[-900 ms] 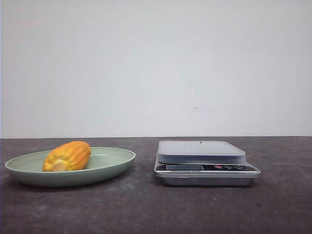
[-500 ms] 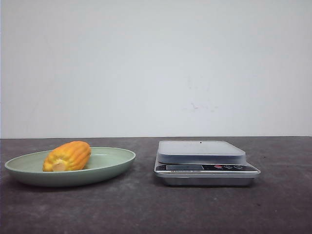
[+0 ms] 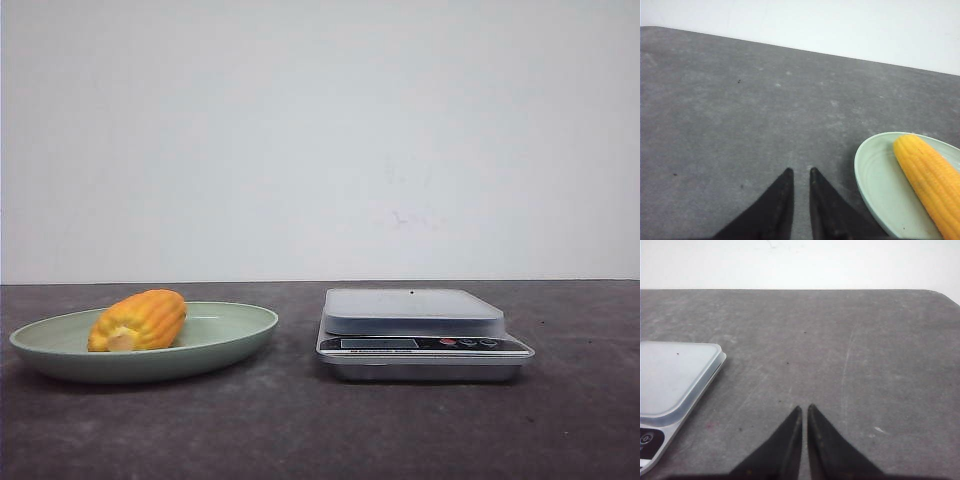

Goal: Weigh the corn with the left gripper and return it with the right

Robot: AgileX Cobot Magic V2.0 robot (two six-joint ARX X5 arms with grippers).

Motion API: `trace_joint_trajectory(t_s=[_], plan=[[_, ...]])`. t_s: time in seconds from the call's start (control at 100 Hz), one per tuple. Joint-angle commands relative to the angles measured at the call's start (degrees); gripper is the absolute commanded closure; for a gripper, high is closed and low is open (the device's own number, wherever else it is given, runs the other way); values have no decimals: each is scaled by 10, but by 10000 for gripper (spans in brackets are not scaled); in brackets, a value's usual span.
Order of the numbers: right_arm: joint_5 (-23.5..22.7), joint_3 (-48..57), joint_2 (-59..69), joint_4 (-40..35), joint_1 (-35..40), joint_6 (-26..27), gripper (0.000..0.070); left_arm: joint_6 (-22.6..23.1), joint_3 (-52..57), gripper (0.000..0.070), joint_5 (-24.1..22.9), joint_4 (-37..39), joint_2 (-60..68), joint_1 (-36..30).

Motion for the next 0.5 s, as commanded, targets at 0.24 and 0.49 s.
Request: trace_joint_trajectory(t_s=[0.24, 0.49], plan=[[2, -3, -2, 9, 6, 5, 688, 5, -8, 690, 2, -2, 0, -1], [1, -3, -2, 7, 12, 12, 689, 5, -8, 690, 2, -2, 0, -1]])
